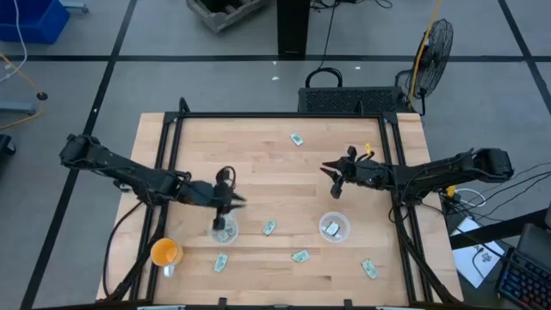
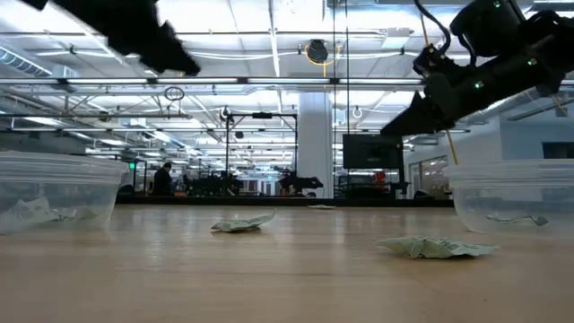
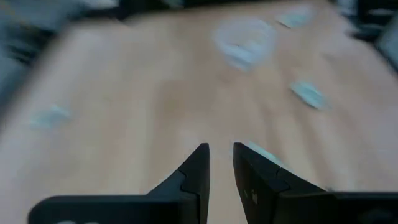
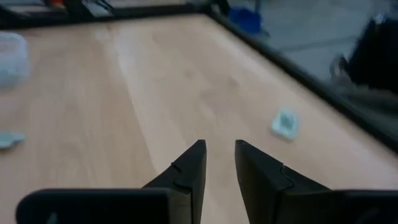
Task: Pick and place Stevia / Truvia into bins
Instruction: Put the light green stevia packet into the right transparent container
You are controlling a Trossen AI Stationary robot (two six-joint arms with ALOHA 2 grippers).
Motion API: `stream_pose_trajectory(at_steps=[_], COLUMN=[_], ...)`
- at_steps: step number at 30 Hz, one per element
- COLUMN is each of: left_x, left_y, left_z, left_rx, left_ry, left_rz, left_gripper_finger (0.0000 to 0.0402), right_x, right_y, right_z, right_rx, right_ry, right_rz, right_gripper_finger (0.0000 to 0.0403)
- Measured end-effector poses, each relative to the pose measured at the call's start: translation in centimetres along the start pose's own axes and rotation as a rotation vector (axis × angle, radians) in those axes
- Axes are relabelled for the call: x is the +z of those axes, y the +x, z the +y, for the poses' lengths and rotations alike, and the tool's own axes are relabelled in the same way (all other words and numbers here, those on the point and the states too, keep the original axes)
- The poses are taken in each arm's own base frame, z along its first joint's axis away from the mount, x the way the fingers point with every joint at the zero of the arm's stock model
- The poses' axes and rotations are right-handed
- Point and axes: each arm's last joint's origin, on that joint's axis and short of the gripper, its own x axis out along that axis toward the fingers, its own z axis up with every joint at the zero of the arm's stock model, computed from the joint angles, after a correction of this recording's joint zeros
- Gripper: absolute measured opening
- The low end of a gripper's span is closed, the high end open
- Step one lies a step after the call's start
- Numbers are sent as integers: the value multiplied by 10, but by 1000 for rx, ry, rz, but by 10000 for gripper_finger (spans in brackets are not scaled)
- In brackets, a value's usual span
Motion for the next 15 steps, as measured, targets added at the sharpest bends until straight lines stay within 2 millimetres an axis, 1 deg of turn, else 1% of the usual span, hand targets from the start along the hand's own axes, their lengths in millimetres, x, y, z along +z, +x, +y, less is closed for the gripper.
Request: stream_pose_trajectory(at_steps=[3,7,9,12,15], left_x=[17,31,33,32,30], left_y=[-3,-6,-5,-4,-3], left_z=[13,32,42,59,76], left_rx=[160,317,359,417,478], left_ry=[34,-3,-44,-155,-254], left_rz=[-46,-75,-80,-88,-89], left_gripper_finger=[77,77,77,77,77], right_x=[11,28,42,68,83], right_y=[2,11,19,35,56], right_z=[-5,-8,-8,-6,-7], right_rx=[33,17,4,-12,-30], right_ry=[-6,-66,-107,-128,-148], right_rz=[-79,-107,-117,-105,9], right_gripper_finger=[106,146,166,187,196])
